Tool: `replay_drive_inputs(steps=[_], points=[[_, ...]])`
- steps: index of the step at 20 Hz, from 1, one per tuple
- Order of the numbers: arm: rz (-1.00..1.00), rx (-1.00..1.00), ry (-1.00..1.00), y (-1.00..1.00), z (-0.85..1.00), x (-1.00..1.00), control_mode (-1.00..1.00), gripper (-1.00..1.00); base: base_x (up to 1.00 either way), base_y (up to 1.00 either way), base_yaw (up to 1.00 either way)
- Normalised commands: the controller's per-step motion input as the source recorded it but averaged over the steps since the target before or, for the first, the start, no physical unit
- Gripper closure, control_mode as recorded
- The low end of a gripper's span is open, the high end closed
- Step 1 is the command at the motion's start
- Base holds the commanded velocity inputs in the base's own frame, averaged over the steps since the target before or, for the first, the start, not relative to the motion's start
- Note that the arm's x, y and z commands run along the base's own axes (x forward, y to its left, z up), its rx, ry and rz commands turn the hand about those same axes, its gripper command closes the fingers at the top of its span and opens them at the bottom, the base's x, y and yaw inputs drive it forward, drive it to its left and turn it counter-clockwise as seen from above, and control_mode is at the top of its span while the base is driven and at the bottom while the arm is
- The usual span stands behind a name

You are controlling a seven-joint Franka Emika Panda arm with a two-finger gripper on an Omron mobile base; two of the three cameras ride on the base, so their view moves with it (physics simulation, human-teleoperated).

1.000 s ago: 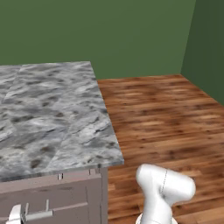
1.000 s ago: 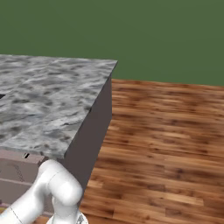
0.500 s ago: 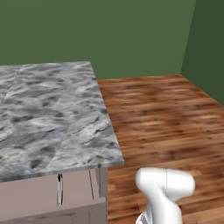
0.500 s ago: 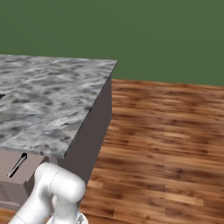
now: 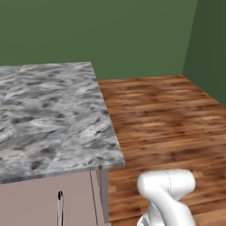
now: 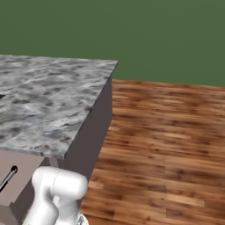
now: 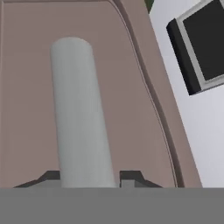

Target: Take the tongs from the drawer on the left and place them on the dining counter next to the tray containing the kebab skewer.

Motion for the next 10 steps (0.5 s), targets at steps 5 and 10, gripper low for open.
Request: replay_drive_inputs(steps=[5,10], points=[[0.00,0.03,-0.10,-0.35,-0.06,-1.00,-1.00,1.00,0.00,0.00,0.00],[-0.01,0.00,-0.07,-0.20,0.00,-1.00,-1.00,1.00,0.00,0.00,0.00]])
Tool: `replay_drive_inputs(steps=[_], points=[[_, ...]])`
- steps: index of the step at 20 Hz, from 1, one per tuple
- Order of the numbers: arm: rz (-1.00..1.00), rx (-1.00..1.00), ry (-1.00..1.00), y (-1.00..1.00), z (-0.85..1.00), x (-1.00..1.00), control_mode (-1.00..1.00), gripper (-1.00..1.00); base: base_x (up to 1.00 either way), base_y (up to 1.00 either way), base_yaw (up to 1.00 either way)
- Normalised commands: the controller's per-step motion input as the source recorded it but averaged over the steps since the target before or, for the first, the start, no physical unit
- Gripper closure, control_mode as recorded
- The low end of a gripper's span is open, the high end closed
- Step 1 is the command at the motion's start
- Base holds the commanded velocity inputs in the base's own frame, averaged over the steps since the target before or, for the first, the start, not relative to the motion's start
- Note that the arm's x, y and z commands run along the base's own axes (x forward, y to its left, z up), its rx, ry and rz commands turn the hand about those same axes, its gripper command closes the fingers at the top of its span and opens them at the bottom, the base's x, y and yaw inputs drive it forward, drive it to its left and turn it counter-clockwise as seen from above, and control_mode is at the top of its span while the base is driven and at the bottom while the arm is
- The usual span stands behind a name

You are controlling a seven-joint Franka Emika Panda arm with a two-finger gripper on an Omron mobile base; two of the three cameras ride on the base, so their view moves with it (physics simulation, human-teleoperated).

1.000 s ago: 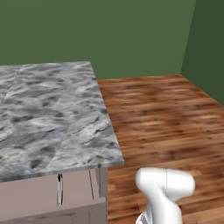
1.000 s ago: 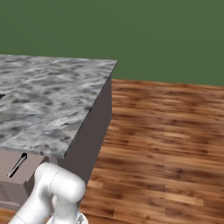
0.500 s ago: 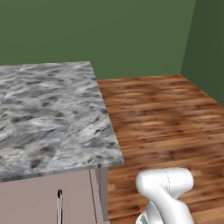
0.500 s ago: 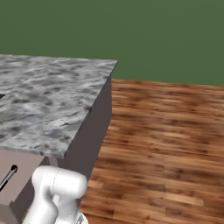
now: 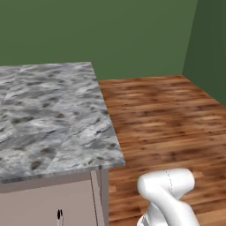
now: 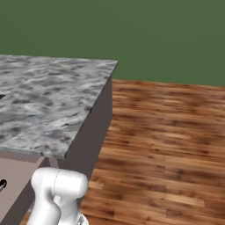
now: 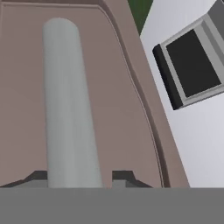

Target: Take the tongs from the drawer on the left and place them on the dining counter next to the tray containing the kebab skewer.

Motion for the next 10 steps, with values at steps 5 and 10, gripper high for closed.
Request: replay_drive_inputs(steps=[5,10], points=[[-0.03,0.00,-0.03,-0.02,0.00,-1.00,-1.00,-1.00,0.00,0.00,0.00],[-0.08,0.01,-0.08,-0.14,0.06,-1.00,-1.00,-1.00,0.00,0.00,0.00]])
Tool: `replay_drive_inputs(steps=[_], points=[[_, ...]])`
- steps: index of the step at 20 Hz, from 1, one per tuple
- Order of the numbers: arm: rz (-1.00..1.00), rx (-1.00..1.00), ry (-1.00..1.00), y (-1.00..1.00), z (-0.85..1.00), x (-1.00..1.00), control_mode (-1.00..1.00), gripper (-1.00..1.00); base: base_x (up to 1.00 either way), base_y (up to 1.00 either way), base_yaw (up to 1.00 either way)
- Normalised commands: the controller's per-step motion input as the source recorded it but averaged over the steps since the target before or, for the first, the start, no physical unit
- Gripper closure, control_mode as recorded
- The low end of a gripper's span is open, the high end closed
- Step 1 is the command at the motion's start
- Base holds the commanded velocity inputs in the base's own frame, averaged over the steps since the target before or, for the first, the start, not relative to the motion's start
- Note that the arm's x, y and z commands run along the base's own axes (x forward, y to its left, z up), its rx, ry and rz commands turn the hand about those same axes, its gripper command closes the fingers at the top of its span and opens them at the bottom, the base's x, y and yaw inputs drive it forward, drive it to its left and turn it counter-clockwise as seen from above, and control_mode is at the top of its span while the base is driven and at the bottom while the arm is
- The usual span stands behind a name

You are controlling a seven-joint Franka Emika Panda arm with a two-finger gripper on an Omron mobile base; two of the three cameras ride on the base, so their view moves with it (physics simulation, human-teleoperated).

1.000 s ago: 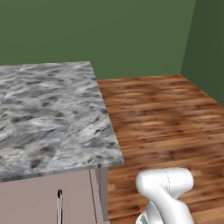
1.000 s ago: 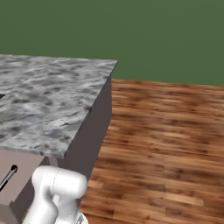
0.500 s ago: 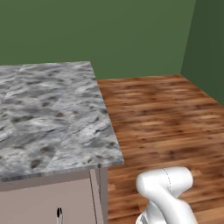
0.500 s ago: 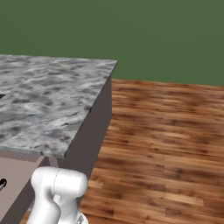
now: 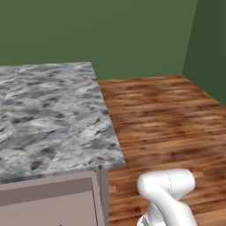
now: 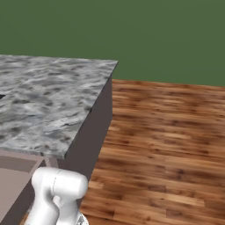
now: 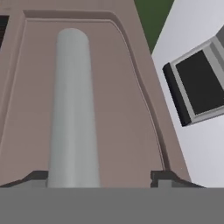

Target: Take the tongs from the drawer on the left and place them on the dining counter next to the tray containing the kebab skewer.

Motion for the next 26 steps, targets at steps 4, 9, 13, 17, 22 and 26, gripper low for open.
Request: replay_drive_inputs(steps=[4,9,13,17,22,26], points=[[-0.29,0.08,0.00,-0.54,0.40,-0.78,-1.00,-1.00,0.00,0.00,0.00],[-0.32,0.01,0.19,-0.43,0.78,-0.13,-1.00,-1.00,0.00,0.00,0.00],[-0.30,0.00,0.26,-0.40,0.84,0.00,-1.00,-1.00,0.00,0.00,0.00],[-0.14,0.00,0.08,-0.14,0.44,-0.03,-1.00,-1.00,0.00,0.00,0.00],[0.01,0.00,-0.05,-0.24,-0.28,-0.68,-1.00,-1.00,0.00,0.00,0.00],[0.00,0.05,-0.18,-0.73,-0.42,-1.00,-1.00,-1.00,0.00,0.00,0.00]])
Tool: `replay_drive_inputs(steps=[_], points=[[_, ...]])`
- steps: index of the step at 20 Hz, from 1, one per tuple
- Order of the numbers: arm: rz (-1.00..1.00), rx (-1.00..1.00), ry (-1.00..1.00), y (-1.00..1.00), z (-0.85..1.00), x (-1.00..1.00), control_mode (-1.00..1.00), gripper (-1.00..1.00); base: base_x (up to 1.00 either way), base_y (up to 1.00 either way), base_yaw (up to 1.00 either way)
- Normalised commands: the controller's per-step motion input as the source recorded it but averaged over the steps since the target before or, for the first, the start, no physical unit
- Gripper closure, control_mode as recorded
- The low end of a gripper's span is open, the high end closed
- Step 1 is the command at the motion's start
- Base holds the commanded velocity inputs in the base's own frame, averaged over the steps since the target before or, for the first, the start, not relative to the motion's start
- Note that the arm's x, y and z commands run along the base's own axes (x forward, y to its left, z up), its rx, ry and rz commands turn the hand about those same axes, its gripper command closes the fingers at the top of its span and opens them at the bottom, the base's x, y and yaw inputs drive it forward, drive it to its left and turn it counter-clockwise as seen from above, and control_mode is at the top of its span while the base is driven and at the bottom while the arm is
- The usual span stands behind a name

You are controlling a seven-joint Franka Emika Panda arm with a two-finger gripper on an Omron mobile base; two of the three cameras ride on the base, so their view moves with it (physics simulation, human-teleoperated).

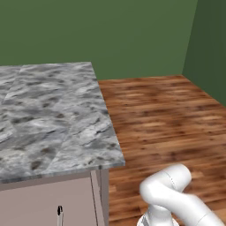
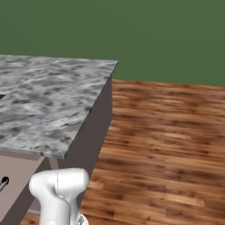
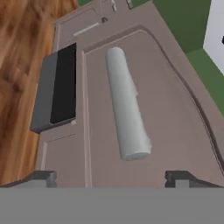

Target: Take the tongs from the drawer on the left and place them on the dining counter next to the tray containing the kebab skewer.

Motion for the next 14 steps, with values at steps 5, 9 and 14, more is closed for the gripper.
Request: replay_drive_inputs(steps=[5,9,14], points=[[-0.02,0.12,-0.15,-0.65,0.19,-1.00,-1.00,-1.00,0.00,0.00,0.00],[-0.14,0.03,0.06,-0.31,0.98,-0.57,-1.00,-1.00,0.00,0.00,0.00],[-0.06,0.00,0.08,-0.04,0.37,0.00,-1.00,-1.00,0.00,0.00,0.00]])
